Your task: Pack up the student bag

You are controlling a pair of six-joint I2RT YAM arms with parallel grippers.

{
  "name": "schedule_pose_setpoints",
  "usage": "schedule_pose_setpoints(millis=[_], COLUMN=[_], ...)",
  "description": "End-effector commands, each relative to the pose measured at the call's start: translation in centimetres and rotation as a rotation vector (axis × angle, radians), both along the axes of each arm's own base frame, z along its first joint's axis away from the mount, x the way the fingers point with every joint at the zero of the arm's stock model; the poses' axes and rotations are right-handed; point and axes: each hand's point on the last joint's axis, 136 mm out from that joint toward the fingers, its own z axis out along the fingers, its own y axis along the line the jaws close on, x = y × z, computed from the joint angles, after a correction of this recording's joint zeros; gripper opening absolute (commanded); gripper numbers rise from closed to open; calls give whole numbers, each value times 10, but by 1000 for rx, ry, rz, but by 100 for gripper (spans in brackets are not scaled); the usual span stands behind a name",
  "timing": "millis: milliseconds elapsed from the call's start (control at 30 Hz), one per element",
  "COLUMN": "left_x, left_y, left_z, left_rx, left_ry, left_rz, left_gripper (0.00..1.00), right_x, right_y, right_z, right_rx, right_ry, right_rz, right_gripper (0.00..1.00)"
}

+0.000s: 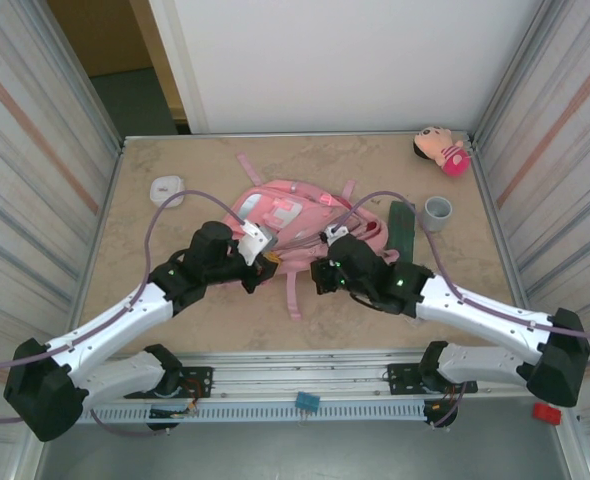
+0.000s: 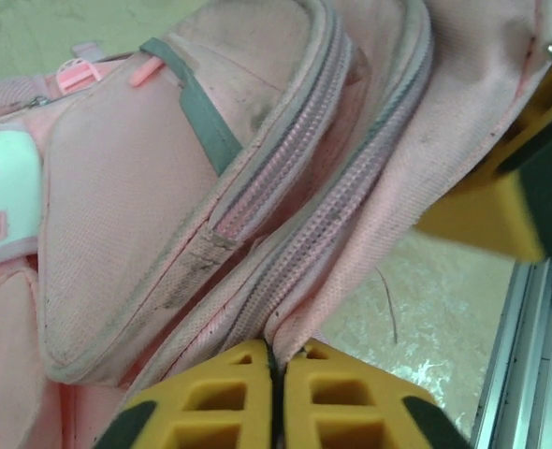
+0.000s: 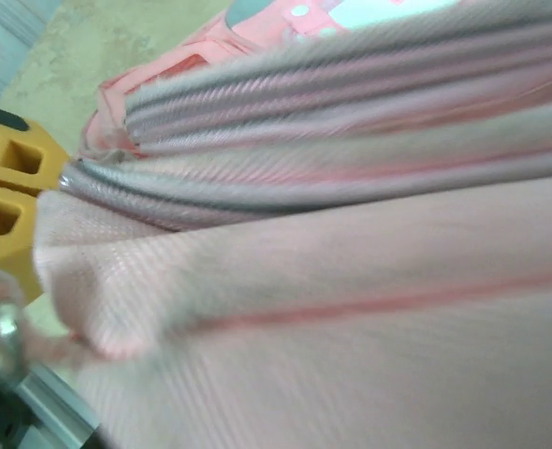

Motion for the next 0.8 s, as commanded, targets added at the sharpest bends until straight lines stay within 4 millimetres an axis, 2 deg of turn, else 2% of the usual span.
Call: schedule_pose_setpoints(millis=[0, 67, 133, 333, 467, 567, 600, 700, 767], left_x=[1, -4, -6, -5, 5, 16, 18, 28, 30], left_y=[6, -1, -6, -15, -27, -37, -39, -38, -31], left_z=[1, 8, 16, 14, 7, 12, 14, 11, 2], left_rx=[22, 7, 3, 112, 180, 149, 140, 156, 184], left_ry=[-37, -71, -121, -280, -346, -372, -384, -385, -365], left_rz=[-8, -53, -82, -161, -173, -156, -154, -129, -121], left_gripper=[35, 53, 61, 76, 79, 66, 56, 17, 0], right_x=[-7, -13, -17, -27, -32, -36, -38, -39, -38], right_y=[-2, 5, 8, 9, 11, 14, 14, 6, -5], right_z=[12, 13, 12, 15, 19, 16, 15, 11, 11], right_rx=[2, 23, 39, 68, 77, 74, 72, 41, 29], right_ry=[9, 38, 61, 94, 98, 118, 124, 135, 145], right_rz=[92, 152, 187, 263, 304, 332, 339, 319, 289], right_gripper=[0, 0, 0, 0, 0, 0, 0, 0, 0])
